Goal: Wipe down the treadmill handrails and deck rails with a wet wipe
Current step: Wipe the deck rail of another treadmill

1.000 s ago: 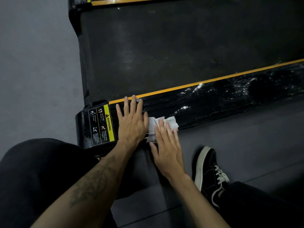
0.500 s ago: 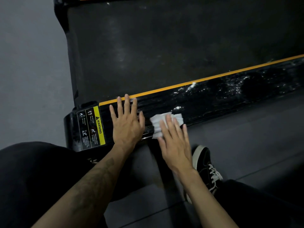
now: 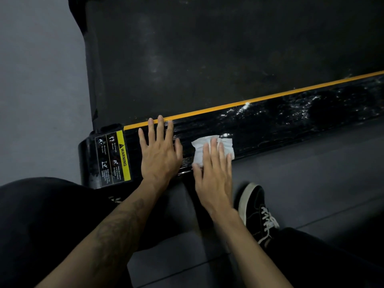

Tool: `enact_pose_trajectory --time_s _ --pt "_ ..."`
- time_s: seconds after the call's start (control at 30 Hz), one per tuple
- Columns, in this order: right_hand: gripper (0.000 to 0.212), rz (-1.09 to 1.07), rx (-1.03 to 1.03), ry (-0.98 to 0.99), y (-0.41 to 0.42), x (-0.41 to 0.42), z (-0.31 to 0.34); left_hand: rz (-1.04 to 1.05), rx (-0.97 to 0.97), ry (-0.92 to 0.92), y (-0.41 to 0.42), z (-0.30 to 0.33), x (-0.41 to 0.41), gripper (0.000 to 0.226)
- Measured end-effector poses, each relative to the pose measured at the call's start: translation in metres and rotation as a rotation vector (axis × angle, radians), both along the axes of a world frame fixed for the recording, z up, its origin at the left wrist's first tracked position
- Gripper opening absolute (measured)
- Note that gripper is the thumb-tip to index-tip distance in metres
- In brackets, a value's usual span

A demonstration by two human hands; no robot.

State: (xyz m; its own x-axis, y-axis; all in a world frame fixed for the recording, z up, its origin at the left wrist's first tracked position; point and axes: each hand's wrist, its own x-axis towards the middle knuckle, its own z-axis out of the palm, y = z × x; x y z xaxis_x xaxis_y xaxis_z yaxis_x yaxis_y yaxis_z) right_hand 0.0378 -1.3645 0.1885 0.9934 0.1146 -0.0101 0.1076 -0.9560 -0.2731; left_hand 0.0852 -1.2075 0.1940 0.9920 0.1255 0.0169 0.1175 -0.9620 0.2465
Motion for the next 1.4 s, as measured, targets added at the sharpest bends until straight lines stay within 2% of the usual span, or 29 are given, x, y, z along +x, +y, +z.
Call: enact_pose_trajectory --time_s 0.07,0.2,0.37,0.53,0.63,0.73,0.9,1.03,1.1,1.27,1.4 --pt "0.066 0.066 0.022 -0.013 0.009 -0.002 -0.002 0.005 -0.008 -0.008 0.000 0.000 0.000 0.060" --pt "0.061 0.240 -0.071 -0.035 -0.021 0.009 -0.003 0.009 -0.010 -0.011 -0.001 0.000 0.001 0.060" --pt "0.066 0.007 0.003 -0.007 -0.001 0.010 0.000 0.008 0.002 -0.014 -0.001 0.001 0.002 0.061" --pt "0.064 0.265 -0.032 0.000 -0.015 0.019 0.000 0.007 -0.008 -0.004 -0.001 0.001 0.002 0.060" --pt "0.064 0.151 -0.039 -0.008 -0.023 0.025 0.002 0.012 -0.011 -0.022 -0.002 0.001 0.002 0.059" --pt "0.068 0.025 0.001 -0.008 0.004 0.017 0.002 0.010 -0.007 -0.017 -0.002 0.000 0.003 0.059" --pt "0.061 0.230 -0.045 -0.033 -0.009 0.023 0.000 0.004 -0.010 -0.029 -0.002 -0.002 0.002 0.056" --pt "0.061 0.022 -0.043 -0.023 -0.012 0.027 0.003 0.011 -0.009 -0.036 -0.002 -0.003 0.003 0.054" --pt "0.062 -0.012 -0.047 -0.006 0.003 0.024 0.001 0.008 -0.013 -0.033 -0.002 -0.003 0.003 0.055" --pt "0.056 0.249 -0.040 0.007 -0.017 0.035 0.001 0.006 -0.022 -0.023 -0.002 -0.001 0.003 0.056" --pt "0.059 0.028 -0.033 -0.013 -0.006 0.034 0.005 0.015 -0.025 -0.021 -0.002 0.000 0.004 0.057"
